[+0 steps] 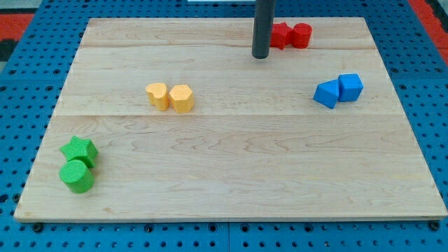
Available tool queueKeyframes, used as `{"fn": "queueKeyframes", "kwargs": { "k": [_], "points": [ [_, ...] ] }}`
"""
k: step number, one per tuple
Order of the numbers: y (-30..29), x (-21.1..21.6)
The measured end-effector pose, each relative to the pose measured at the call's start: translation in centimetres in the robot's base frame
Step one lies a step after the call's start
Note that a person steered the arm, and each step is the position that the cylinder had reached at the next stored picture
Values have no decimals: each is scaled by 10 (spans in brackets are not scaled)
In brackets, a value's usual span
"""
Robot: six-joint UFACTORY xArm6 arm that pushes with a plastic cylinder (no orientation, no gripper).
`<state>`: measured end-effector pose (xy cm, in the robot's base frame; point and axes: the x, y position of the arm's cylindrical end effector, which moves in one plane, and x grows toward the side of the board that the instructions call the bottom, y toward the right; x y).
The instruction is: Move the blue blocks under the red blocks
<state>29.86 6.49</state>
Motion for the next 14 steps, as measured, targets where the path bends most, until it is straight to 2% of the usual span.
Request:
{"fn": "queueKeyframes", "kwargs": {
  "k": [1,2,3,4,5,7,11,12,14],
  "points": [
    [2,0],
    [56,0],
    [63,0],
    [136,9],
    [147,43],
    [153,66],
    [171,73],
    [211,88],
    [150,100]
  ]
}}
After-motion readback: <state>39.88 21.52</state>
